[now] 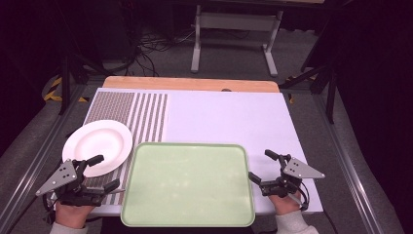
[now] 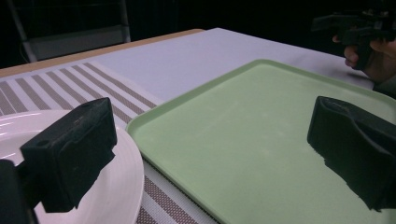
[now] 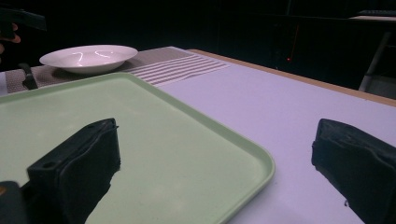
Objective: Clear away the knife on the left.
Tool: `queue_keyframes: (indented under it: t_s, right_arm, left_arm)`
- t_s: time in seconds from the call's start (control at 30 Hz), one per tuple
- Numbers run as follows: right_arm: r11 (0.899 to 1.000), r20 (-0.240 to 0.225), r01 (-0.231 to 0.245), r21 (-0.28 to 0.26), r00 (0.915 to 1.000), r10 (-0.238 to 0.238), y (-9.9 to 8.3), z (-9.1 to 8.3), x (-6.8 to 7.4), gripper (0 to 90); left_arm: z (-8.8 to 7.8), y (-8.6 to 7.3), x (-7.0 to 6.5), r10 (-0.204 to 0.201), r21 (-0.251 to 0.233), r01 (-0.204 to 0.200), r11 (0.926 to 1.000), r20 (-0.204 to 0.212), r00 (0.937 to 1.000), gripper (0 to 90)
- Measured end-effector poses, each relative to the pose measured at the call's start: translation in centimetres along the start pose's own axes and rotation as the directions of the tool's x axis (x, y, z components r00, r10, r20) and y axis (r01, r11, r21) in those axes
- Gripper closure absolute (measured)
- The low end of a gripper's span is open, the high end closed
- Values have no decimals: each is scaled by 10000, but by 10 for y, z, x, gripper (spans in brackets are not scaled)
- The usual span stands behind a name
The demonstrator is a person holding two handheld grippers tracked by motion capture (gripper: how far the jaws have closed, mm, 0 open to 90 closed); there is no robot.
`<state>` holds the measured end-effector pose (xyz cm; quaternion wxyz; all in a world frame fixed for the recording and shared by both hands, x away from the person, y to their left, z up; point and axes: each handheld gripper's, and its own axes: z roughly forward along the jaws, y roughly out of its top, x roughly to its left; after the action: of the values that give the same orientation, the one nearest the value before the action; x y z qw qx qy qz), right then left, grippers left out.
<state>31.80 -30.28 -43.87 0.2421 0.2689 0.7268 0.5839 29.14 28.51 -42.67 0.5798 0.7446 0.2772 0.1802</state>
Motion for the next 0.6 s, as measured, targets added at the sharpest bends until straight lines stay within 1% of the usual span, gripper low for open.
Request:
queue_keyframes:
  t_s: [0.07,0.1,0.17,0.23,0.27,0.3,0.37,0.47,0.53,0.6]
  right_arm:
    - [10000,-26,-28,32,10000,28,0,0,0,16]
    - [10000,-26,-28,32,10000,28,0,0,0,16]
    - [10000,-45,-48,33,10000,48,0,1,0,16]
    - [9999,-70,-91,52,9999,92,-1,1,0,17]
    - [9999,-87,-84,62,9999,85,-1,2,0,17]
    - [10000,-102,-55,52,9999,56,-1,2,0,17]
    - [10000,-119,-91,40,9999,91,-1,2,1,17]
    - [10000,-132,-83,41,9999,84,-1,1,1,17]
    - [10000,-150,-65,46,9999,66,-1,2,1,17]
    - [10000,-160,-55,44,9999,56,-1,2,1,17]
  left_arm:
    - [-1,3,2,72,159,-75,9998,162,9998,45]
    - [-2,5,2,-18,222,12,9998,268,9996,45]
    - [-3,8,4,43,381,-59,9993,401,9992,52]
    - [-5,13,5,274,658,-308,9974,532,9982,61]
    - [-6,16,6,362,866,-422,9953,697,9969,65]
    - [-6,16,6,362,866,-422,9953,697,9969,67]
    - [-6,18,7,459,1079,-555,9926,888,9950,73]
    - [-7,22,8,731,1482,-901,9848,1161,9905,77]
    - [-7,23,8,844,1700,-1067,9797,1336,9874,77]
    - [-8,26,8,1043,2081,-1326,9691,1417,9844,79]
